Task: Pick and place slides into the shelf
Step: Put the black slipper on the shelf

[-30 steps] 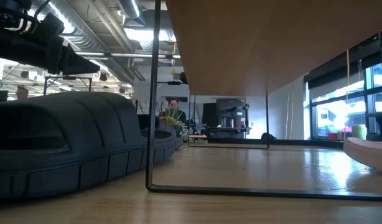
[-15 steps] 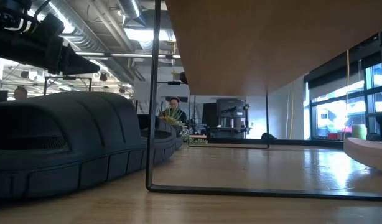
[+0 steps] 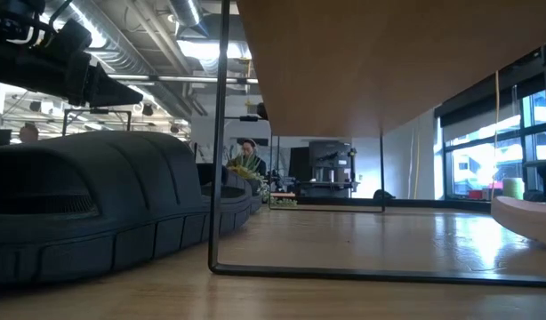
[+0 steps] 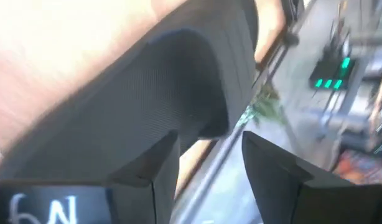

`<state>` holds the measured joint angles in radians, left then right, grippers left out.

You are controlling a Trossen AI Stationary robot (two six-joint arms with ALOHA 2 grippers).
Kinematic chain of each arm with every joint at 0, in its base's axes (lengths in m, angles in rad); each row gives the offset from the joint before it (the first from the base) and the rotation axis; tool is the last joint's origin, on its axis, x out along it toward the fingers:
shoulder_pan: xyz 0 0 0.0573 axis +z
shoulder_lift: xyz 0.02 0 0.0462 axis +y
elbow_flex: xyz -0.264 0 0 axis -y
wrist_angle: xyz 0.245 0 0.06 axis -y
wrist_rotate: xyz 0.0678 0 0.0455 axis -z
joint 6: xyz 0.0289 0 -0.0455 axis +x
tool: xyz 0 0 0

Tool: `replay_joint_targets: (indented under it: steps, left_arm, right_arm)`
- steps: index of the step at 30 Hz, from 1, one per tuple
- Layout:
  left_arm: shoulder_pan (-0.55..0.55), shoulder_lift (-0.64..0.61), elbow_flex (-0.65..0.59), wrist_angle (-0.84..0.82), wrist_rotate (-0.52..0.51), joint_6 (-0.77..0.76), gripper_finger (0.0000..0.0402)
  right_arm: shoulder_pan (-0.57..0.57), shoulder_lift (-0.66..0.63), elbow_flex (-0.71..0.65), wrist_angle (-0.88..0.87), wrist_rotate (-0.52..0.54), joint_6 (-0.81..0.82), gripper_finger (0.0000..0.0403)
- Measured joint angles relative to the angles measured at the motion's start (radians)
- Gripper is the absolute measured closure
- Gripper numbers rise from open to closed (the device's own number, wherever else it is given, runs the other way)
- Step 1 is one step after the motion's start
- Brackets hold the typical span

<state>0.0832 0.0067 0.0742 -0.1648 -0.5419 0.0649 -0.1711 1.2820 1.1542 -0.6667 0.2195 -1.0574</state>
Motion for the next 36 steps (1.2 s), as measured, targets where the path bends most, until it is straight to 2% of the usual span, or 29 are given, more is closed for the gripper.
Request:
replay_joint_targets:
  steps: [7,11,15,21,28,33,36]
  left_arm:
    - [0.000,0.000,0.000,0.000,0.000,0.000,0.0198]
    - [0.000,0.000,0.000,0.000,0.000,0.000,0.0198]
    - [0.000,0.000,0.000,0.000,0.000,-0.001,0.0198]
    - [0.000,0.000,0.000,0.000,0.000,-0.003,0.0198]
    - [0.000,0.000,0.000,0.000,0.000,-0.003,0.0198]
    - [0.000,0.000,0.000,0.000,0.000,-0.014,0.0198]
    - [0.000,0.000,0.000,0.001,0.000,-0.057,0.0198]
  right_arm:
    - [0.004,-0.048,0.000,0.028,-0.021,0.545,0.0230]
    - [0.004,-0.063,0.000,0.025,-0.135,0.821,0.0230]
    - [0.004,-0.066,0.000,0.026,-0.246,1.016,0.0230]
    - [0.004,-0.067,0.000,0.036,-0.274,1.177,0.0230]
    - [0.022,-0.136,0.000,0.040,-0.270,1.183,0.0230]
    - [0.035,-0.219,-0.007,0.050,-0.203,1.210,0.0230]
    - [0.050,-0.280,-0.073,0.127,-0.161,1.218,0.0230]
